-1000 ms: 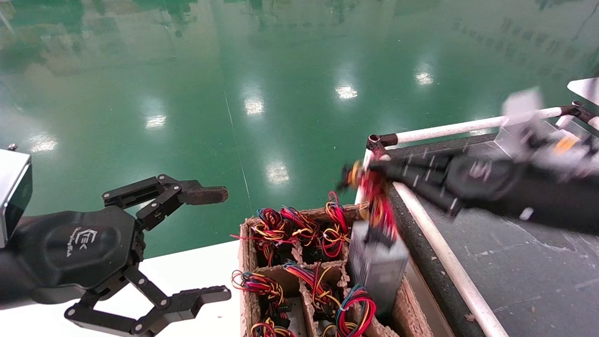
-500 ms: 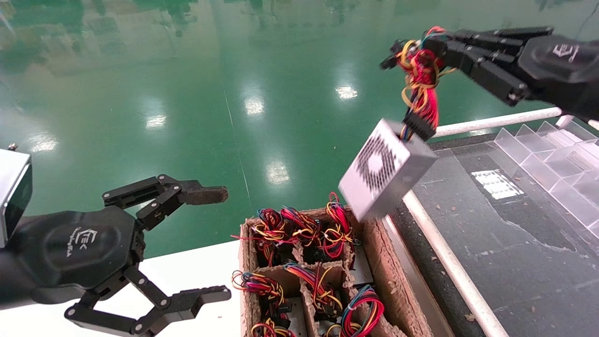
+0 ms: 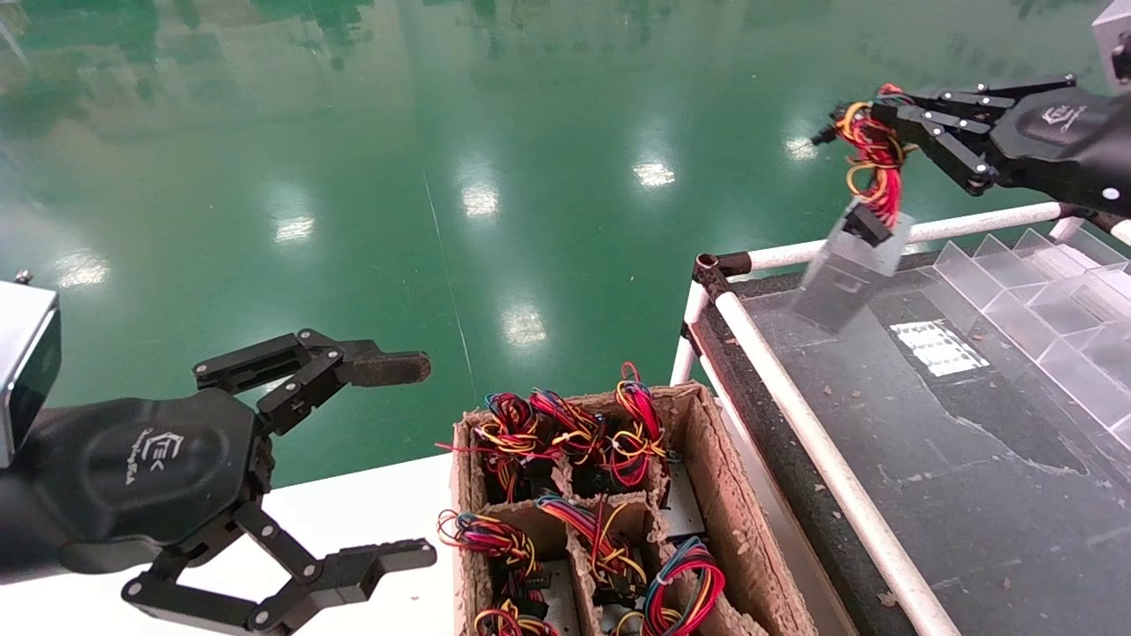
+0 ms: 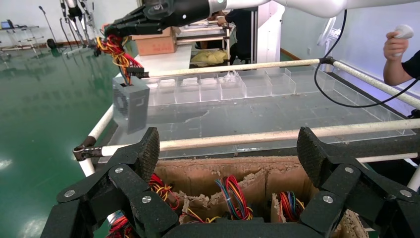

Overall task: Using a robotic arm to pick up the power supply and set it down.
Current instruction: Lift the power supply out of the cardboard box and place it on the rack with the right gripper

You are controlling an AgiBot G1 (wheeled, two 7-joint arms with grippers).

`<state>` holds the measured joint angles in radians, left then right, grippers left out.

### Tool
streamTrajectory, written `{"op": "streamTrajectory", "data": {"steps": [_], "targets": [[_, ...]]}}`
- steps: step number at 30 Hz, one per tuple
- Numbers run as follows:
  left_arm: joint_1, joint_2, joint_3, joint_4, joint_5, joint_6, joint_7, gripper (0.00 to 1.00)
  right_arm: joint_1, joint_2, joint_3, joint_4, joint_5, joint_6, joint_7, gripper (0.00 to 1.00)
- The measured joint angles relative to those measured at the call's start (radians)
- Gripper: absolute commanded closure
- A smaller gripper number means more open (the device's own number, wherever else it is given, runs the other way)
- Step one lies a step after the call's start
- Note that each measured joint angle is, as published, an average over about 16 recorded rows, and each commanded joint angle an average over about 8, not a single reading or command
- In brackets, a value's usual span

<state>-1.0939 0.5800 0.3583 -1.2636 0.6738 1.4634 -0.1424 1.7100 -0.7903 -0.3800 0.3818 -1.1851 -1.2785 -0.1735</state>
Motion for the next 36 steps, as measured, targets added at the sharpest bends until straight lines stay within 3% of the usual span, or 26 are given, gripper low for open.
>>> {"op": "streamTrajectory", "data": {"steps": [9,20,36], "targets": [[0.0,0.0,0.0,0.0,0.0,0.0,0.0,0.0,0.046,-0.048,-0.024,-0.16,-0.049,0.028,-0.115,1.0],[0.0,0.0,0.0,0.0,0.0,0.0,0.0,0.0,0.079,-0.145,-0.037,-0.275,-0.067,0.062,-0.184,1.0],[0.0,0.0,0.0,0.0,0.0,0.0,0.0,0.0,0.132,-0.273,-0.043,-0.351,-0.078,0.258,-0.216,1.0]]}}
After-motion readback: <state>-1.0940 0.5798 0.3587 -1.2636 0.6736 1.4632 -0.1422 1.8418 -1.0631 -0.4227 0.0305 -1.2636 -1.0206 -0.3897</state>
